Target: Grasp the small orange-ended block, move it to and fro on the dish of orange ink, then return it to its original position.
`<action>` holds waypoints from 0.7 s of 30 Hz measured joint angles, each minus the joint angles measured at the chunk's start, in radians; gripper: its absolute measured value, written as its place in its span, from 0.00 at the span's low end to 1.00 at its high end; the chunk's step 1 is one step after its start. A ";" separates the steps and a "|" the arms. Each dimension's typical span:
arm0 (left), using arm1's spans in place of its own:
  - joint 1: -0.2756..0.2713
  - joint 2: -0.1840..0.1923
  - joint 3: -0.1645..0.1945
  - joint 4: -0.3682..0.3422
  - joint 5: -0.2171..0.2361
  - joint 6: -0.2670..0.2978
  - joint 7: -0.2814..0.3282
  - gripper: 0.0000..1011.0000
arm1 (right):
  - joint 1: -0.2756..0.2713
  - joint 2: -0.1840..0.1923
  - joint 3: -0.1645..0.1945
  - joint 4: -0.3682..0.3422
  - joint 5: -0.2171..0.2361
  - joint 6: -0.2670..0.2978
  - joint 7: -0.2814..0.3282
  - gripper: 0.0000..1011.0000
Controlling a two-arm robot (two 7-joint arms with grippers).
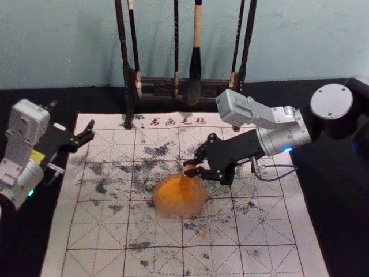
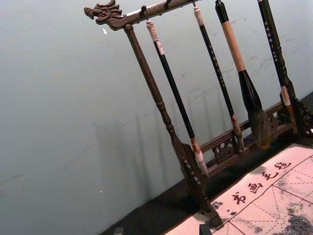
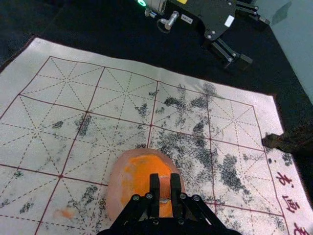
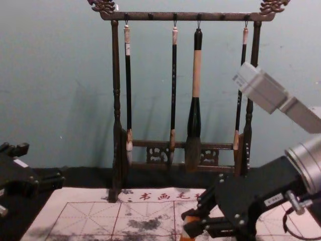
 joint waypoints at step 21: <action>0.000 0.000 0.000 0.000 0.000 0.000 0.000 0.99 | -0.016 0.038 -0.013 -0.060 0.007 0.004 0.014 0.13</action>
